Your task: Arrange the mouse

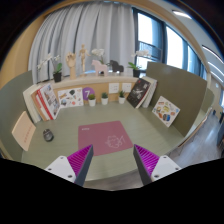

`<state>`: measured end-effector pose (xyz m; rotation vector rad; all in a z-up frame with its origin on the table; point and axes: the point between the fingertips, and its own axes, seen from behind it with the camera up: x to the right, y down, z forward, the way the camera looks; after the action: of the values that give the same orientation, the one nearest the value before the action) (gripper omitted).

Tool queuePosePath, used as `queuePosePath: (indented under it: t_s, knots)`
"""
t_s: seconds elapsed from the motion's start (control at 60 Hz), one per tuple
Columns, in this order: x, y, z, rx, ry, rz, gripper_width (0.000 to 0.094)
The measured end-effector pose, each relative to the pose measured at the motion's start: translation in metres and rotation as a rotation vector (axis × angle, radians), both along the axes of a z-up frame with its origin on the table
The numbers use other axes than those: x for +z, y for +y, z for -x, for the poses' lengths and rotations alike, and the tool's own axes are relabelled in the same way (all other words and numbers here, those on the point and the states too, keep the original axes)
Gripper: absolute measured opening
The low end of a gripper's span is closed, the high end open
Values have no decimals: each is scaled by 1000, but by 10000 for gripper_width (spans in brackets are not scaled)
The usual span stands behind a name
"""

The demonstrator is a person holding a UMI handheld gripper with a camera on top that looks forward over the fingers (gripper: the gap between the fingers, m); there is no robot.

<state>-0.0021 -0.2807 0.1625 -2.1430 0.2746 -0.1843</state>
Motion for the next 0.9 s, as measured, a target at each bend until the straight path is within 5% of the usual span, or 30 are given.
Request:
queuePosePath:
  t_s: [0.383, 0.9]
  knots:
    - [-141, 58, 247, 357, 81, 227, 819]
    - [-175, 230, 315, 360, 55, 244, 811]
